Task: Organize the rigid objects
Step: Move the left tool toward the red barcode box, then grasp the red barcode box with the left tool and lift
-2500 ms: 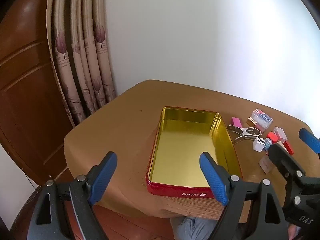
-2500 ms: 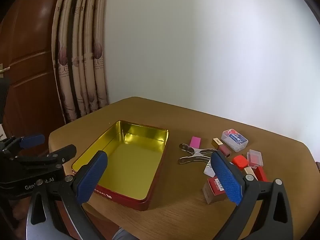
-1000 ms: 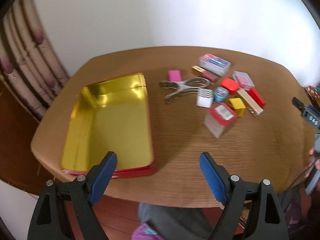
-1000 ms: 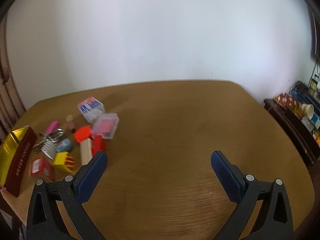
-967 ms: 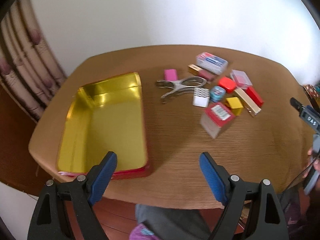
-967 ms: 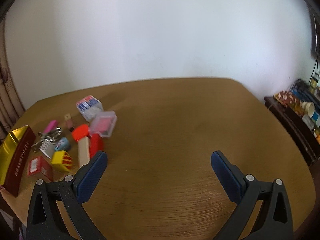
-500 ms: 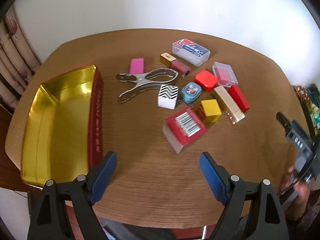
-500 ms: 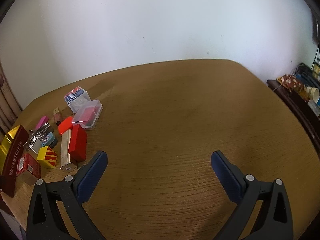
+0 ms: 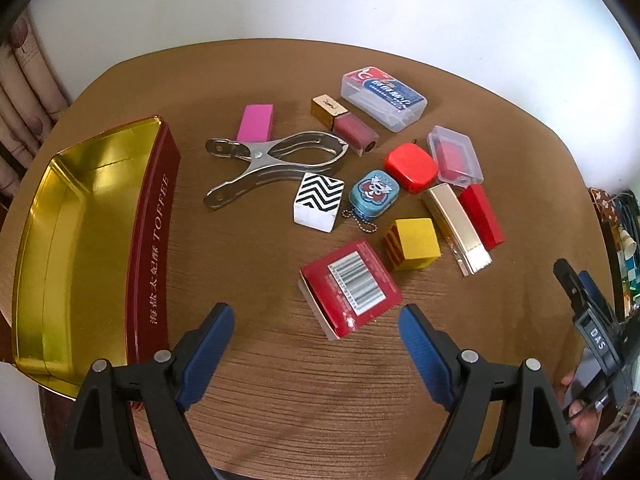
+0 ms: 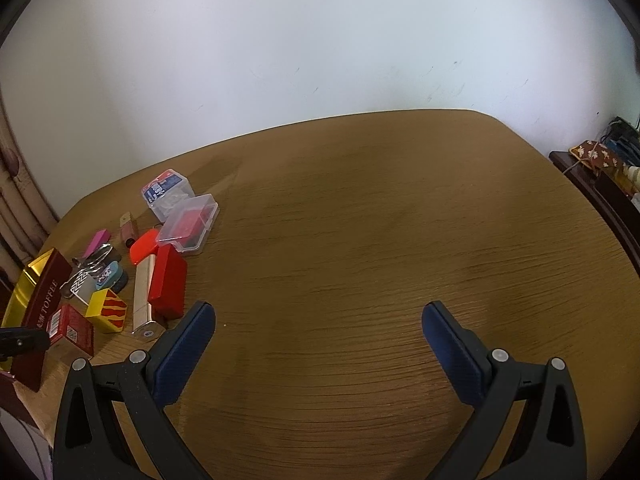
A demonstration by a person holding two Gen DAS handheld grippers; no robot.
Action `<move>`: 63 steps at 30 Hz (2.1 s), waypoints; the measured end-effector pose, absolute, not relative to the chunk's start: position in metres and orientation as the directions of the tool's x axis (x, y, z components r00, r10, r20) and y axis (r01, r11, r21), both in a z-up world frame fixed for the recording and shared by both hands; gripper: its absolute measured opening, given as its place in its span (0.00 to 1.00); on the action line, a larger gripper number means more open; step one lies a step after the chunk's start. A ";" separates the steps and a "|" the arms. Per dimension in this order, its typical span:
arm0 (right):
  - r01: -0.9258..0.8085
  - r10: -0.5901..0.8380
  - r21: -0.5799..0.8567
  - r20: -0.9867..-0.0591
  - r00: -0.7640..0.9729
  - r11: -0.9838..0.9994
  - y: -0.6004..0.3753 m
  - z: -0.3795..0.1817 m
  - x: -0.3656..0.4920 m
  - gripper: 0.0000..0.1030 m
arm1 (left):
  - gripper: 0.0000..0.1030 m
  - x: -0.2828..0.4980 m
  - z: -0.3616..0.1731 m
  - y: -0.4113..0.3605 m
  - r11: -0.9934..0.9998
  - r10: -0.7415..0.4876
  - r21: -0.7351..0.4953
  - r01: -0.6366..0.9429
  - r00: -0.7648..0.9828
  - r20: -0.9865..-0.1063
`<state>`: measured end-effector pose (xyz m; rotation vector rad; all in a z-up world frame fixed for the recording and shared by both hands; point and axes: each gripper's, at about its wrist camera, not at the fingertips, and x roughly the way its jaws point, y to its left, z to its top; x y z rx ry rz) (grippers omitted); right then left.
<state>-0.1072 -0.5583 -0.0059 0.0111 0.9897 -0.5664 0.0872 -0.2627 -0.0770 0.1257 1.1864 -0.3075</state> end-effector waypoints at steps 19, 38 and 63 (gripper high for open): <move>0.471 -0.387 -0.174 -0.828 0.405 0.865 -0.570 -0.014 -0.109 1.00 | 0.53 0.099 -0.101 -0.272 0.954 -0.145 -0.048 0.294 0.315 -0.938; 0.474 -0.375 -0.169 -0.844 0.383 0.864 -0.571 -0.019 -0.109 1.00 | 0.54 0.127 -0.109 -0.286 0.881 -0.138 0.019 0.473 0.295 -0.945; 0.142 -0.094 -0.039 -0.907 0.410 0.989 -0.508 -0.030 -0.073 0.71 | 0.45 0.083 -0.110 -0.276 0.887 -0.252 -0.114 0.448 0.262 -0.931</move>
